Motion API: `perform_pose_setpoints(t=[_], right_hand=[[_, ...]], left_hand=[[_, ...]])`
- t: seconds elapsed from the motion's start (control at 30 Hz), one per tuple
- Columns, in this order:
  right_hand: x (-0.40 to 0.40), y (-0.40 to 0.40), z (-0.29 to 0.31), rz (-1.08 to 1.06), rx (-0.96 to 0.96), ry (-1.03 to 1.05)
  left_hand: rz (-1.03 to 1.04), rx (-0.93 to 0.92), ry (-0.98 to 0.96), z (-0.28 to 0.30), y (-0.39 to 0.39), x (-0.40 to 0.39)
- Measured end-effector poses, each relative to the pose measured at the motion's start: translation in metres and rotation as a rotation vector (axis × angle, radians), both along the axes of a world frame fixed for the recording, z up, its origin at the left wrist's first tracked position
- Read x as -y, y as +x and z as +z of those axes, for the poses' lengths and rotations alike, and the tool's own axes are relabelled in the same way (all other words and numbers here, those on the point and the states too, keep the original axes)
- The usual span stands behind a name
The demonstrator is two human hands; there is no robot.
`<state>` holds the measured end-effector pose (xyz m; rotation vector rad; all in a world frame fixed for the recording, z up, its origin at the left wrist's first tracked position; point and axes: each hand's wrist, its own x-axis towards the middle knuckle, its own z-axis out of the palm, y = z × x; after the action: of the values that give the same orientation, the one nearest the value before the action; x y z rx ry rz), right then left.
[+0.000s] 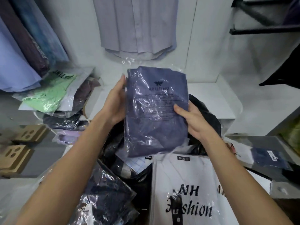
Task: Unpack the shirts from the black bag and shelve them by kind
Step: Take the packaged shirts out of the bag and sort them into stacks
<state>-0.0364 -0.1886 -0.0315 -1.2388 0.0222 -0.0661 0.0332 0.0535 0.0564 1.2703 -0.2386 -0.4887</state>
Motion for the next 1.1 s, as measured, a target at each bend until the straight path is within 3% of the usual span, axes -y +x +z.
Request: perform_pose_setpoints(t=[0.37, 0.5, 0.63, 0.67, 0.73, 0.83, 0.97, 1.03, 1.1], right_hand=[[-0.016, -0.018, 0.014, -0.304, 0.050, -0.242], [-0.014, -0.016, 0.025, -0.333, 0.086, -0.153], [-0.016, -0.009, 0.035, -0.590, 0.027, -0.596], [-0.021, -0.013, 0.040, -0.549, 0.015, -0.584], [-0.035, -0.022, 0.053, -0.232, -0.009, -0.354], [-0.055, -0.028, 0.069, 0.125, -0.063, -0.095], [-0.065, -0.025, 0.079, -0.101, 0.039, -0.174], [-0.057, -0.024, 0.079, -0.160, 0.084, -0.165], [-0.045, -0.026, 0.082, -0.133, 0.116, -0.170]], left_hand=[[0.135, 0.080, 0.002, -0.020, -0.018, -0.009], [0.167, 0.191, 0.037, -0.010, -0.027, -0.008], [0.298, 0.232, -0.010, -0.003, -0.040, 0.003], [0.340, 0.199, -0.051, -0.002, -0.042, 0.006], [0.353, 0.161, -0.094, -0.002, -0.049, 0.012], [0.191, 0.281, 0.026, -0.004, -0.069, 0.025], [-0.074, 0.476, 0.256, -0.016, -0.076, 0.026], [0.039, 0.479, 0.218, -0.015, -0.071, 0.019], [0.284, 0.410, 0.182, -0.016, -0.056, 0.011]])
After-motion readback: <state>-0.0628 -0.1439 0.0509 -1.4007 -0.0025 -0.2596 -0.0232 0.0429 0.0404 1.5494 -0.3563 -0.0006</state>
